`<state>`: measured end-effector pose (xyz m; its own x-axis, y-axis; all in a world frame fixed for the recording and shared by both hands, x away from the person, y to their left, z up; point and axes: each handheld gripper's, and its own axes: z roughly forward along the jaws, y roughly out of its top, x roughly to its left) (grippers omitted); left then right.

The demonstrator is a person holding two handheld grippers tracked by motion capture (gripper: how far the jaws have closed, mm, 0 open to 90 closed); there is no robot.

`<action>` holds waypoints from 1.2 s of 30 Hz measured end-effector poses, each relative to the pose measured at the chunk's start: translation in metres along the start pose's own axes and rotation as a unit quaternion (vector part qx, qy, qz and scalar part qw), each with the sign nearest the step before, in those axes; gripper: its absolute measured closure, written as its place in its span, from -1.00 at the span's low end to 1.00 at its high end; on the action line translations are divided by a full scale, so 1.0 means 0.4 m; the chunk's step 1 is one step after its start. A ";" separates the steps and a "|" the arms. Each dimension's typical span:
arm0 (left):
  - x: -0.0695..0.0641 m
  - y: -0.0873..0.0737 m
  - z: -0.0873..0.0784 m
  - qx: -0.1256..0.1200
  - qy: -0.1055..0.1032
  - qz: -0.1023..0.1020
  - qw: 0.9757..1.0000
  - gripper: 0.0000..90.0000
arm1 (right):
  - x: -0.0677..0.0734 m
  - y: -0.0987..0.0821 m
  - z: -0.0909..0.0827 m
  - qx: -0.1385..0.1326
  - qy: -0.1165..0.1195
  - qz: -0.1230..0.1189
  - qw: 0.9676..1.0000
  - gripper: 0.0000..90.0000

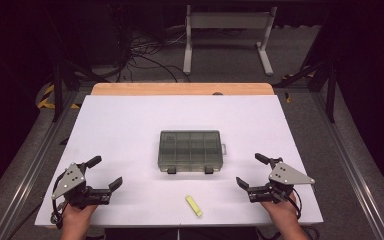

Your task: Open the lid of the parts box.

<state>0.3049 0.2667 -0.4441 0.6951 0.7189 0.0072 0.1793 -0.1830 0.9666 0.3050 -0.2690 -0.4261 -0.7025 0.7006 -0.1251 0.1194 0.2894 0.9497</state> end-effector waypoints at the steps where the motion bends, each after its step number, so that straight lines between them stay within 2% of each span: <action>1: -0.001 0.000 0.000 0.001 0.001 0.002 1.000 -1.00 | 0.000 0.000 0.000 0.000 0.000 0.000 1.000 -0.92; 8: -0.008 0.003 0.002 0.004 0.003 0.009 1.000 -1.00 | -0.002 0.000 0.000 -0.002 0.001 -0.001 1.000 -0.92; 11: -0.009 0.003 0.004 0.003 0.003 0.009 1.000 -0.99 | -0.004 0.001 0.003 -0.007 0.009 0.001 1.000 -0.92; 13: -0.009 0.004 0.008 0.010 0.008 0.016 1.000 -0.97 | -0.008 0.004 0.011 -0.004 0.011 0.001 1.000 -0.92; 15: -0.009 0.006 0.014 0.008 0.014 0.011 1.000 -0.96 | -0.013 0.007 0.016 -0.003 0.016 0.008 1.000 -0.92; 18: -0.011 0.019 0.033 0.013 0.002 -0.005 1.000 -0.96 | -0.021 0.014 0.027 0.003 0.021 0.026 0.999 -0.94; 22: -0.023 0.041 0.063 0.028 -0.008 0.004 1.000 -0.96 | -0.021 0.028 0.047 0.021 0.030 0.014 0.999 -0.94; 26: -0.026 0.059 0.085 0.024 -0.020 0.001 1.000 -0.96 | -0.017 0.045 0.061 0.024 0.040 0.010 0.999 -0.94; 30: -0.031 0.078 0.112 0.024 -0.036 -0.008 0.999 -0.96 | -0.025 0.064 0.077 0.029 0.047 0.019 0.998 -0.93; 33: -0.038 0.091 0.141 0.023 -0.040 0.002 0.999 -0.96 | -0.029 0.073 0.087 0.029 0.048 0.018 0.998 -0.92; 36: -0.041 0.100 0.159 0.024 -0.045 0.002 0.999 -0.96 | -0.030 0.079 0.094 0.028 0.050 0.016 0.998 -0.90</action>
<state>0.3449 0.2049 -0.4219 0.7554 0.6551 -0.0139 0.2080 -0.2195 0.9532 0.3437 -0.2438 -0.4053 -0.7642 0.6420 -0.0628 0.1805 0.3063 0.9347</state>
